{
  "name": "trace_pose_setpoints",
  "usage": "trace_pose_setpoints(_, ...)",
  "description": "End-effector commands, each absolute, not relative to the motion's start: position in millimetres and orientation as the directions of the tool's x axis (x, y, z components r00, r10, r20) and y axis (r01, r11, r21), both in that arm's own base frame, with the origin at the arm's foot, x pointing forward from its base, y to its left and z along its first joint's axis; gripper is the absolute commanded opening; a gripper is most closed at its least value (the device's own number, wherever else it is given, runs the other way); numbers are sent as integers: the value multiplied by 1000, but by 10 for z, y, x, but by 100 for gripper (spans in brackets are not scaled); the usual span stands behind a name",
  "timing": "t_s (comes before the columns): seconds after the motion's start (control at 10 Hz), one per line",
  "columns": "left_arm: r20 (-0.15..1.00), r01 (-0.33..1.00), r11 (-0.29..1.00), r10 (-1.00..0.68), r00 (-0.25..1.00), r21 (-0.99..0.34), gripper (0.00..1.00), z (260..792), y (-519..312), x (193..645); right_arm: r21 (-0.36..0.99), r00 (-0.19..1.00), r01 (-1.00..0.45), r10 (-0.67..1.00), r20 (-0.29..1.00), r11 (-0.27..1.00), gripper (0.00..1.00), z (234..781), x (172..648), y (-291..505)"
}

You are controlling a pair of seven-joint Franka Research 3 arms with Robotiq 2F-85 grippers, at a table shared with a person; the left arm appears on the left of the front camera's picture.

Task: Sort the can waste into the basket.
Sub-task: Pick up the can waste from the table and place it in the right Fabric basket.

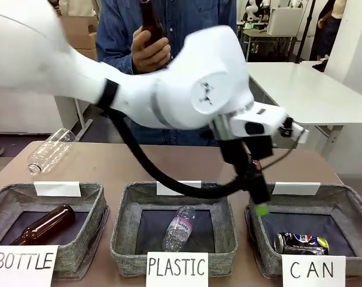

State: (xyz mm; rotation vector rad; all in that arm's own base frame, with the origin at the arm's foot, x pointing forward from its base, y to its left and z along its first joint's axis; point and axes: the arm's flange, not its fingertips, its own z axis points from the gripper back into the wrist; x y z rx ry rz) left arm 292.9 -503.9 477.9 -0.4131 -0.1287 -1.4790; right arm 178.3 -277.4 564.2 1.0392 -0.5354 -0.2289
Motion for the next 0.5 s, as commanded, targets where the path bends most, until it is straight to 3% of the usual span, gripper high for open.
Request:
trace_pose_setpoints(0.0, 327, 973, 55, -936, 128, -224, 100, 4821, -4782, 2810, 873, 839, -51, -453, 301, 486, 100, 5680, 1809, -2749)
trace_pose_setpoints(0.4, 333, 981, 37, -938, 100, -190, 100, 4779, -5039, 2929, 873, 839, -51, -453, 301, 486, 100, 5680, 1809, -2749)
